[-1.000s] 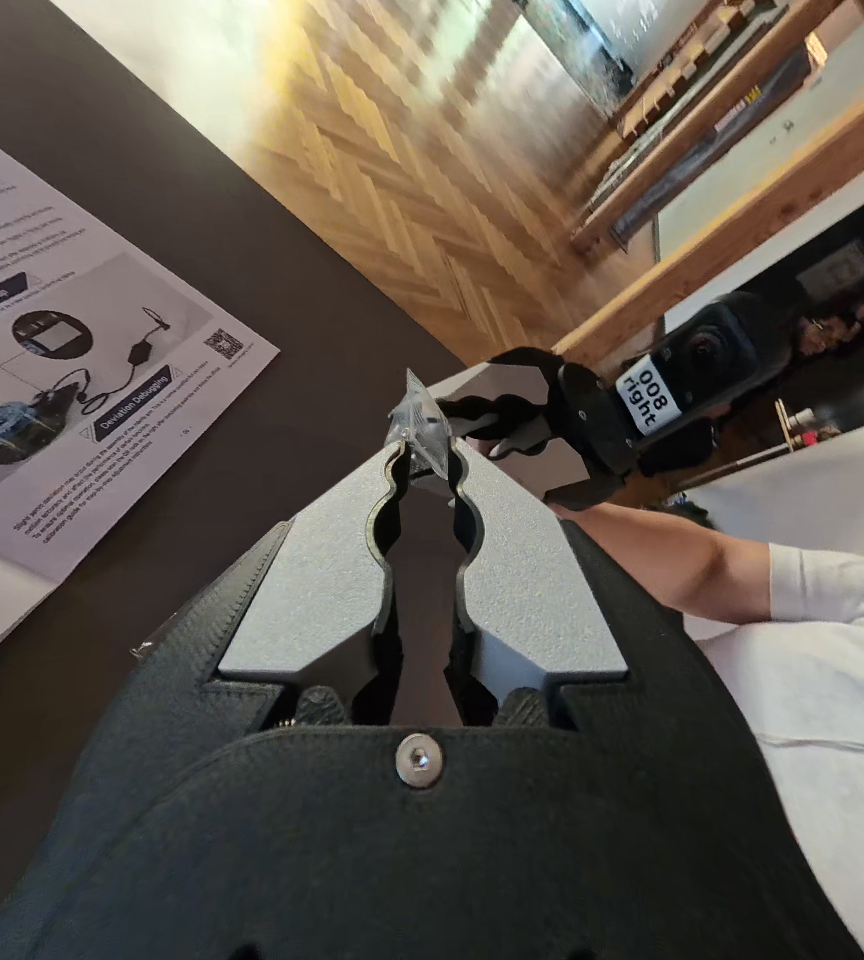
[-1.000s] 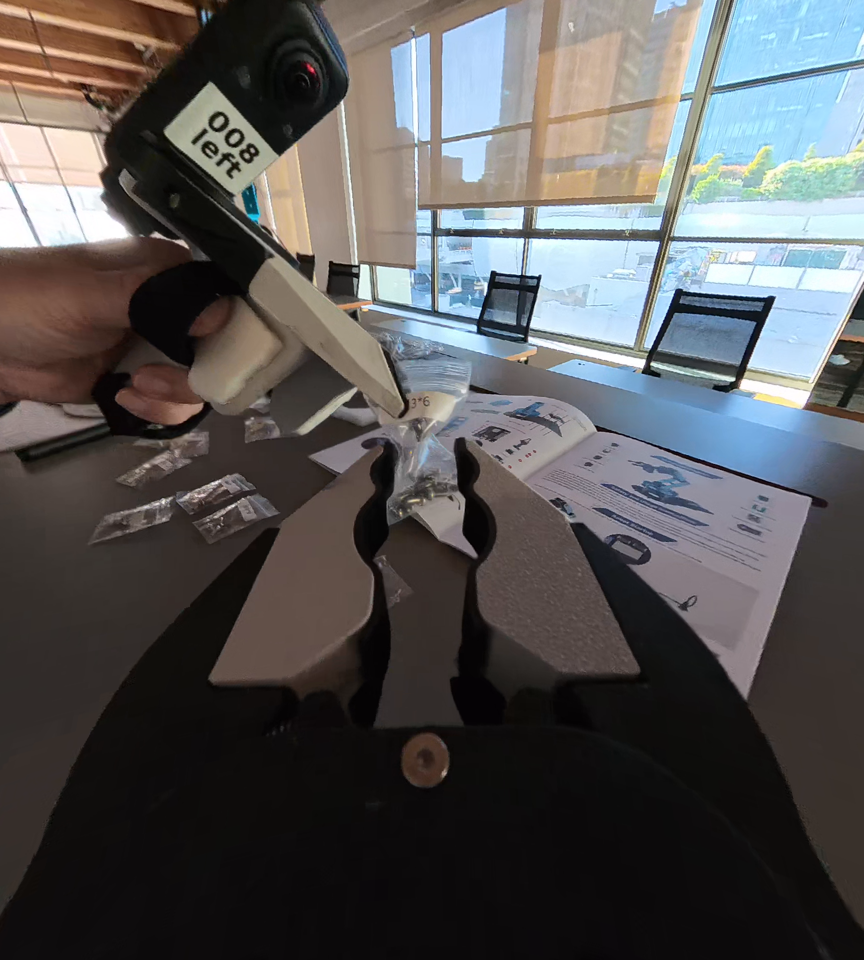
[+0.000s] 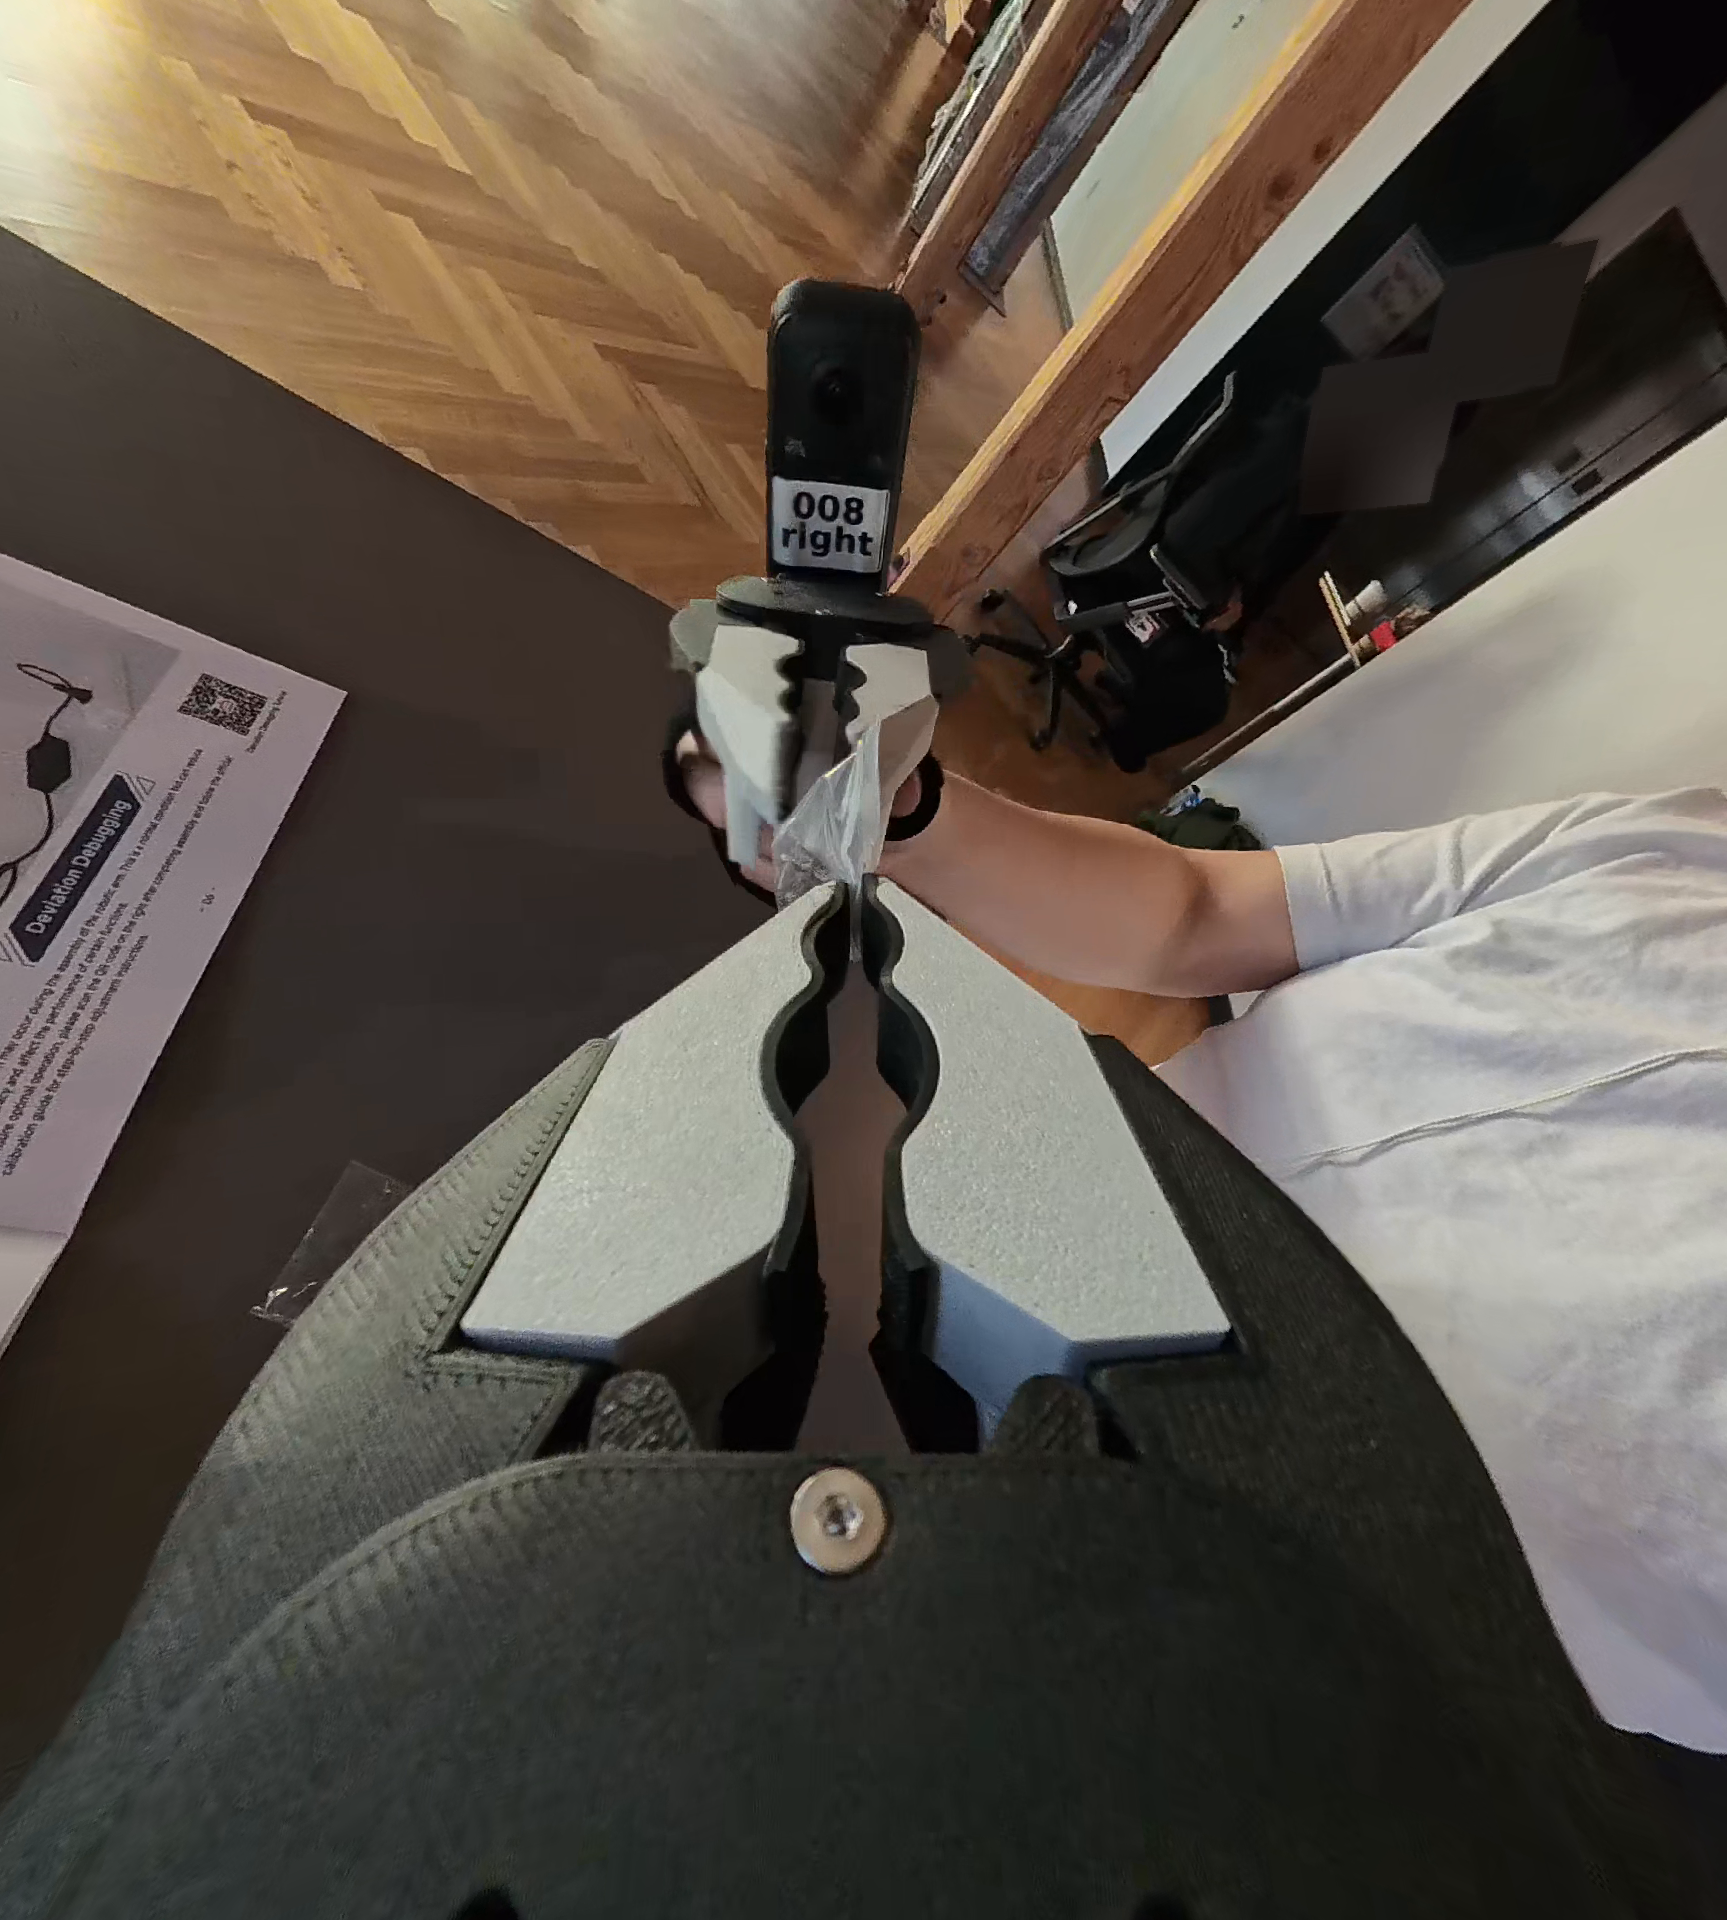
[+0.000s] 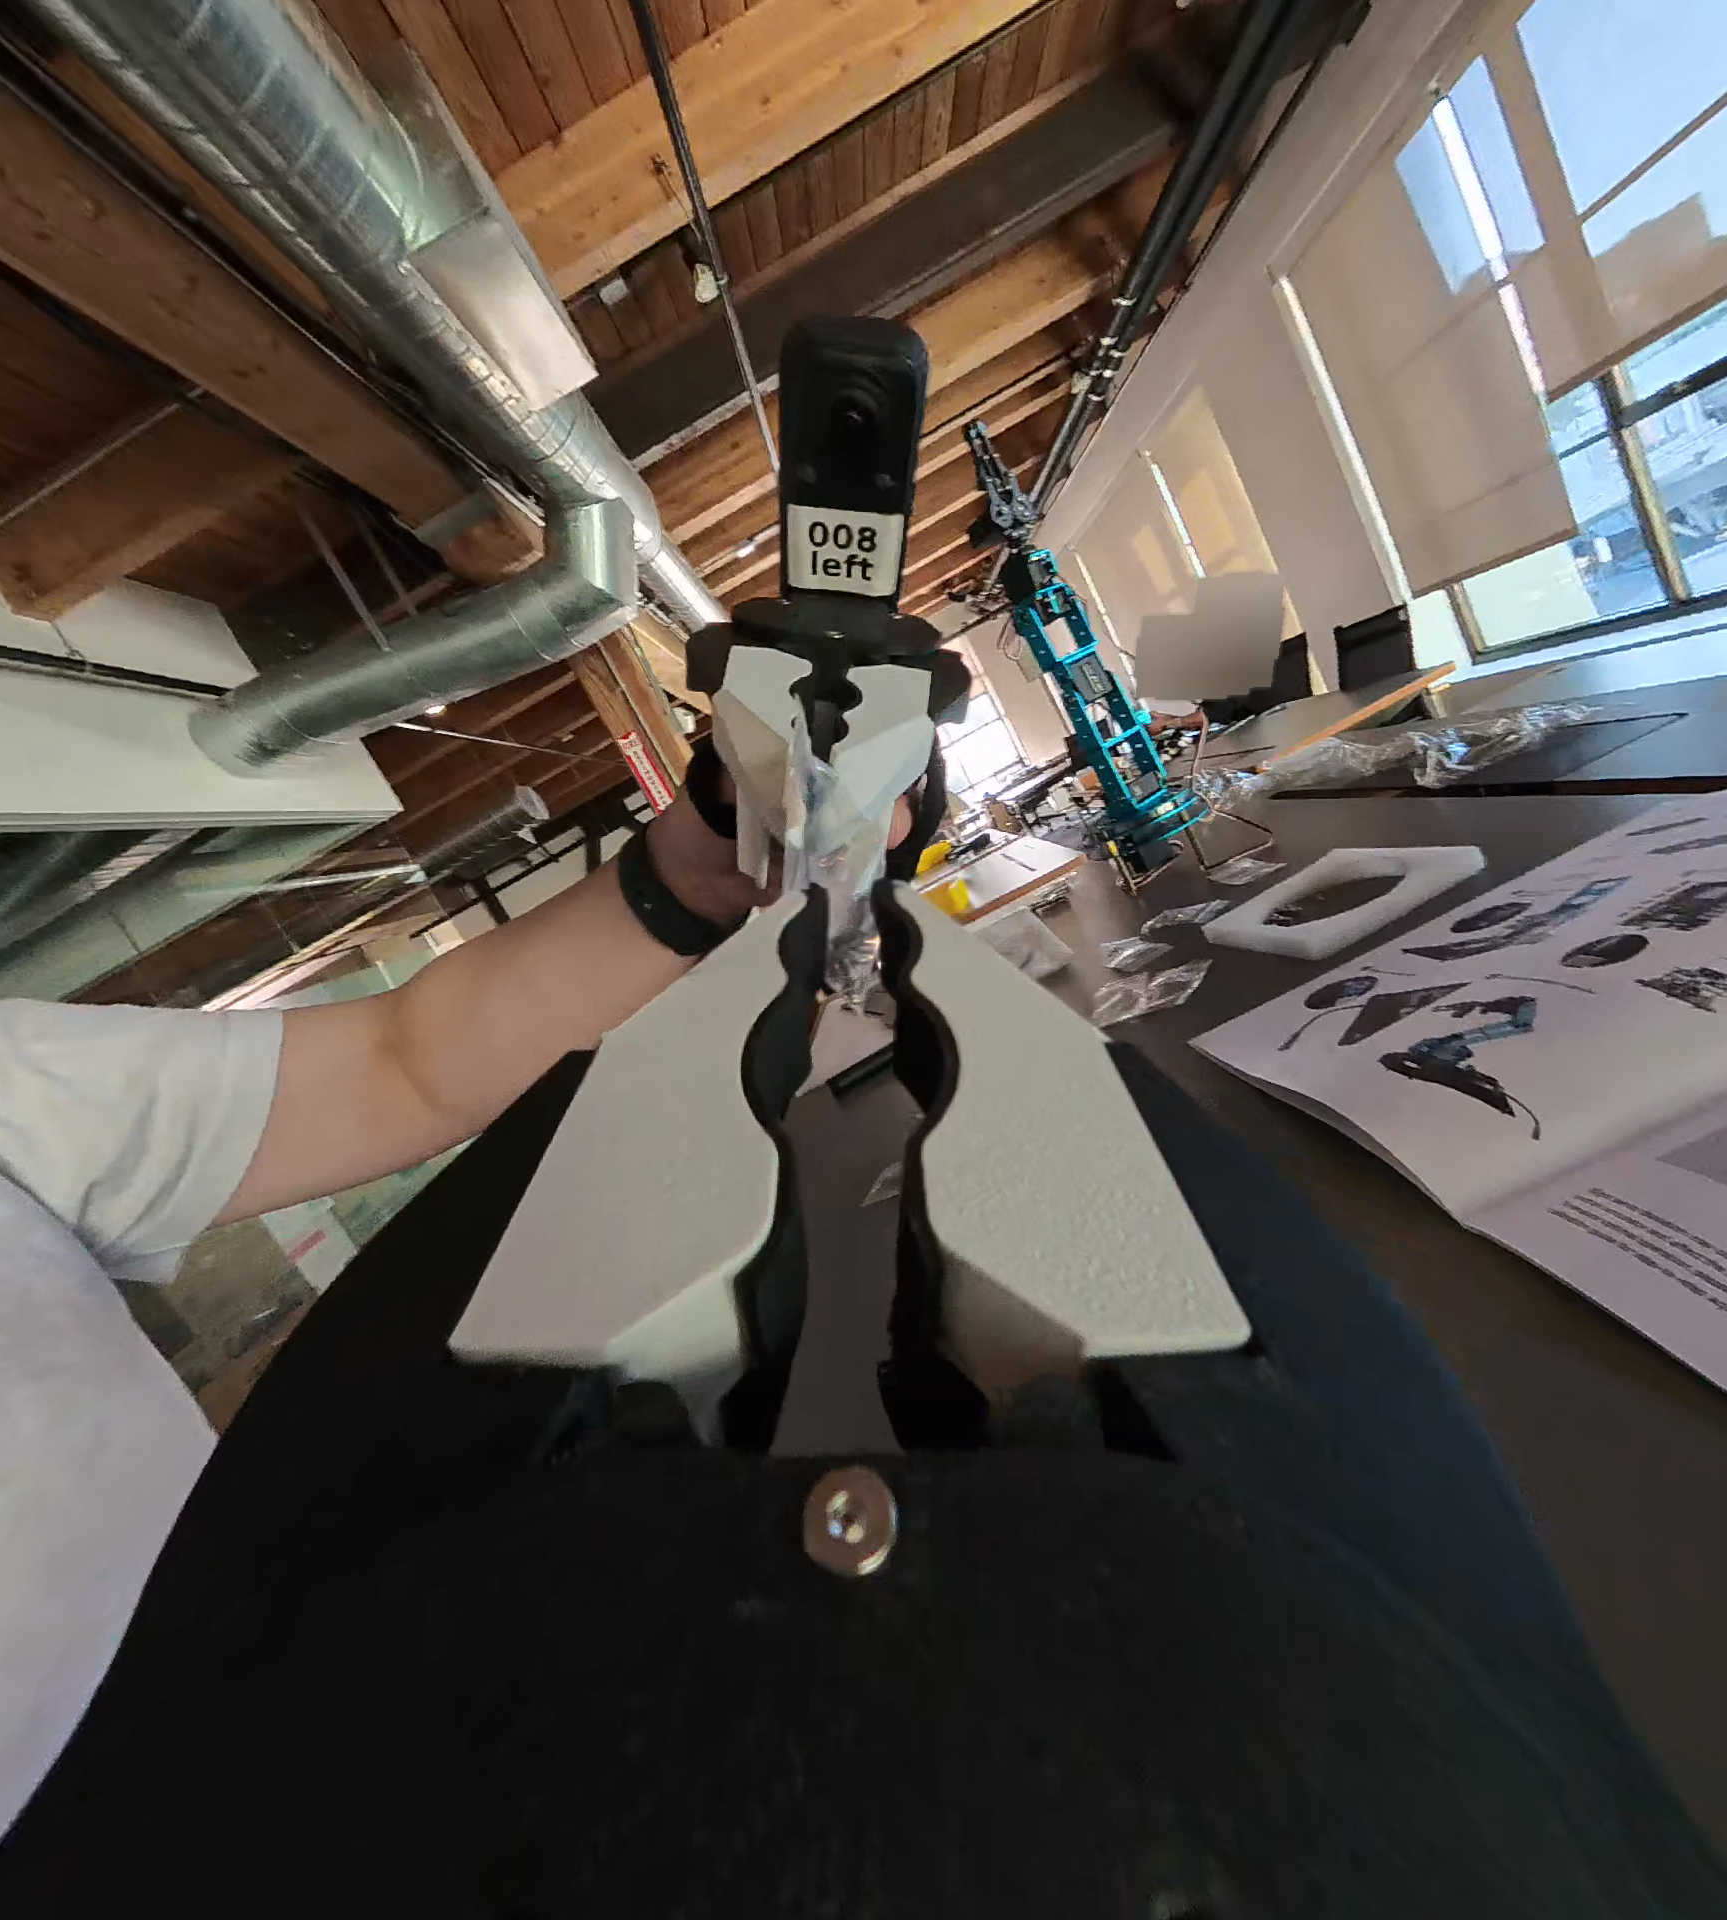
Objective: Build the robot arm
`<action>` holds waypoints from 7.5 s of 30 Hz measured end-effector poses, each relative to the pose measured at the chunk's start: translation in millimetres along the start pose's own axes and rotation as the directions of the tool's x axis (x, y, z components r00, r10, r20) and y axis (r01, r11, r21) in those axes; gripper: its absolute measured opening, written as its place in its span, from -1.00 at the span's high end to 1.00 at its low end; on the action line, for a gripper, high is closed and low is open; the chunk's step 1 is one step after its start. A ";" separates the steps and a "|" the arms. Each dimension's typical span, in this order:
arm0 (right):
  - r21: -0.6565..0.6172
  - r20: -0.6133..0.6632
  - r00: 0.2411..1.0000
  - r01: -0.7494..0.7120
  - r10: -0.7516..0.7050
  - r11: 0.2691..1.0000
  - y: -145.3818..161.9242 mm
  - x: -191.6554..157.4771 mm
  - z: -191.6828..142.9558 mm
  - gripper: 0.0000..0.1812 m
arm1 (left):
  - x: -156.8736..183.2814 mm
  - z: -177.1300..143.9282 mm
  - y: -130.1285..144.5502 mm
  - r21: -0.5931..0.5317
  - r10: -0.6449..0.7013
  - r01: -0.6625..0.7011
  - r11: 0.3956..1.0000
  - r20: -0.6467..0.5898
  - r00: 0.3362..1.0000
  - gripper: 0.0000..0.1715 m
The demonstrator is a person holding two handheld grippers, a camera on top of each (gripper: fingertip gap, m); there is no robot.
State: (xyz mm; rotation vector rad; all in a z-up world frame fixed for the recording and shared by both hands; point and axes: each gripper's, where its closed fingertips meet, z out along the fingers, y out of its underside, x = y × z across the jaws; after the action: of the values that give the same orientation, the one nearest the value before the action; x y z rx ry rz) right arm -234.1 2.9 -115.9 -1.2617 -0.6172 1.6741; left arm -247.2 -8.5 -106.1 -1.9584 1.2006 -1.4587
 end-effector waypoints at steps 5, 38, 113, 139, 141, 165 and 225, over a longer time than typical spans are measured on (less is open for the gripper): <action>0.035 0.009 1.000 -0.028 0.028 0.999 -3.4 -1.0 0.7 1.00 | -2.1 -8.3 -8.5 0.044 0.012 -0.014 0.999 0.031 0.999 1.00; -0.388 0.054 0.989 0.151 -0.141 0.909 -22.7 -29.1 36.7 1.00 | 20.2 -16.6 -18.1 0.004 0.059 -0.060 0.998 0.072 0.996 0.84; -0.359 -0.070 0.997 -0.067 0.045 0.931 121.3 84.3 255.6 1.00 | -104.6 -238.2 120.9 0.058 -0.014 0.021 0.998 -0.114 0.993 1.00; -0.321 -0.199 0.977 -0.144 0.082 0.936 133.3 46.3 220.4 1.00 | -69.9 -203.9 130.1 -0.020 0.028 -0.035 0.999 -0.258 0.966 0.86; -0.341 -0.228 0.971 -0.144 0.067 0.929 135.3 38.3 206.5 1.00 | -60.8 -189.5 131.1 -0.030 0.029 -0.040 0.999 -0.305 0.952 1.00; -0.425 -0.382 0.876 -0.449 0.293 0.786 175.3 34.5 91.6 1.00 | -14.9 -160.8 182.4 0.337 -0.092 0.026 0.941 0.181 0.979 0.71; -0.437 -0.813 0.203 0.408 -0.546 0.802 -21.7 174.1 20.2 0.60 | -206.6 -389.7 150.2 0.512 -0.270 -0.102 0.853 0.600 0.753 0.66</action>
State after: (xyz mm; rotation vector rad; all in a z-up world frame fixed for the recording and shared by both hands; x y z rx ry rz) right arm -253.7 169.1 -172.4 -1.6275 -0.3185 0.1932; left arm -679.5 142.8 -191.8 -1.8822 0.3420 -0.8464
